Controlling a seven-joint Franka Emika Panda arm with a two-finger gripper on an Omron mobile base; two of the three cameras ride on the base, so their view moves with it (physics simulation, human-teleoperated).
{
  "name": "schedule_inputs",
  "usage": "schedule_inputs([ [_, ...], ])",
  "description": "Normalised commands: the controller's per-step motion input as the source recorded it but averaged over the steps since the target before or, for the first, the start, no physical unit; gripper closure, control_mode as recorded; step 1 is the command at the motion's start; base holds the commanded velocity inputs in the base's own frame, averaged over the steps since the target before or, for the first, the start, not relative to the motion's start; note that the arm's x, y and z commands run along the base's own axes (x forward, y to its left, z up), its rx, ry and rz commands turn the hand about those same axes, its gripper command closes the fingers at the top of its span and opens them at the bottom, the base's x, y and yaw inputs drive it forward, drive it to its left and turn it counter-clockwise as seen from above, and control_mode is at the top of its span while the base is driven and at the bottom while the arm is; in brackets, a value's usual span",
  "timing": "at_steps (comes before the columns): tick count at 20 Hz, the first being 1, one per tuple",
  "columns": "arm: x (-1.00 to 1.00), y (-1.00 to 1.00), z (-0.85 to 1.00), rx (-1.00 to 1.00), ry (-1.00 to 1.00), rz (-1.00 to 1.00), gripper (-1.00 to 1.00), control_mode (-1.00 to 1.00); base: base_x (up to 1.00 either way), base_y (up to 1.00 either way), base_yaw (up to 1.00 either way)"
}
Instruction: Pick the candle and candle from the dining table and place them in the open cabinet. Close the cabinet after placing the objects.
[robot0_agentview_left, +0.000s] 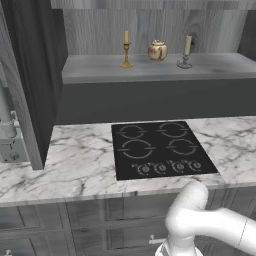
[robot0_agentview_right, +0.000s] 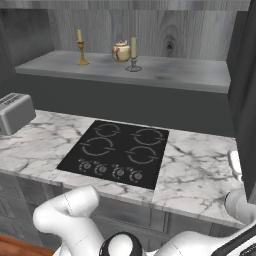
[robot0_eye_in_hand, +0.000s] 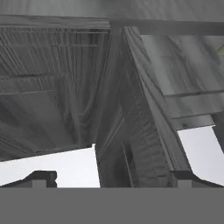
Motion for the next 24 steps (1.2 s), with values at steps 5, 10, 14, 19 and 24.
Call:
schedule_inputs([
  [5,0.00,0.03,0.38,-0.17,-0.25,0.08,-1.00,-1.00,0.00,0.00,0.00],
  [10,0.00,0.05,-0.02,-0.09,-0.01,0.03,-1.00,-1.00,0.00,0.00,0.00],
  [14,-0.03,0.02,0.00,-0.16,-0.06,0.08,-1.00,-1.00,0.00,0.00,0.00],
  [19,-0.23,0.12,0.11,-0.24,-0.22,0.12,-1.00,-1.00,0.00,0.00,0.00],
  [24,-0.30,0.34,0.22,-0.25,-0.22,0.11,-1.00,-1.00,0.00,0.00,0.00],
])
